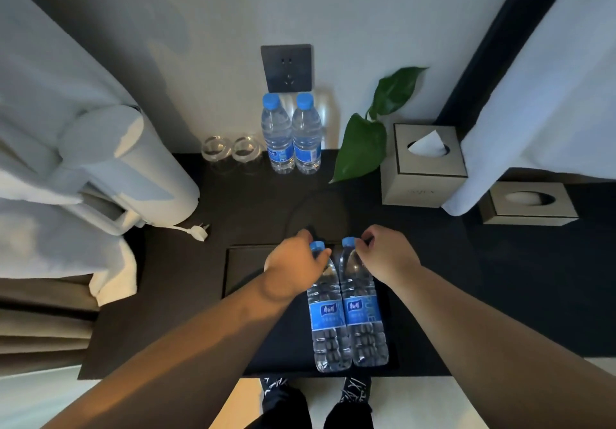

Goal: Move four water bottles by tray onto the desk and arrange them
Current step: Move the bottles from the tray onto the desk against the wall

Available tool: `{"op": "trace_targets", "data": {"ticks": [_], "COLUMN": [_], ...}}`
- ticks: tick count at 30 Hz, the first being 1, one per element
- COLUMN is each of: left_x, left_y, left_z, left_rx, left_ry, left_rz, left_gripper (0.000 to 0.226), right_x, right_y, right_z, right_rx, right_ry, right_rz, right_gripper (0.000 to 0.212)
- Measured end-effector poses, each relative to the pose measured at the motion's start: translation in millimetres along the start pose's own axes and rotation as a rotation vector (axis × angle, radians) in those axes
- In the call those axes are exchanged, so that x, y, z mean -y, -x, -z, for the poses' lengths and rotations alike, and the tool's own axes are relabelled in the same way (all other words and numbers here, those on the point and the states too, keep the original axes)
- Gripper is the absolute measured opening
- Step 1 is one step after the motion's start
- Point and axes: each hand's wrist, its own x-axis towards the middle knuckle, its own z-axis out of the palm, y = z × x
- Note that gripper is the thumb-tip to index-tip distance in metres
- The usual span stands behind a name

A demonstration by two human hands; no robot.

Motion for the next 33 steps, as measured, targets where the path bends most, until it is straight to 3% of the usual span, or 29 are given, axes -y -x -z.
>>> {"op": "trace_targets", "data": {"ticks": [12,20,26,33], "left_x": [-13,-11,-8,-1], "left_y": [-2,-10,-11,3], "left_z": [-12,-13,-2,30], "left_rx": [0.009,0.049,0.105,-0.029], "left_ry": [0.062,0.079,0.094,0.129], "left_rz": [0.324,0.348,0.309,0.191], "left_gripper": [0.046,0.043,0.041,0.042], "right_x": [9,26,37,56], "right_y": [-15,-24,-18,0], "right_z": [0,-10,-2,23], "right_rx": [0.210,0.252,0.205,-0.008], "right_ry": [0.146,0.130,0.092,0.074], "right_rz": [-0.008,-0.070,-0.019,0.178], "right_gripper": [0.059,0.048,0.043,0.051]}}
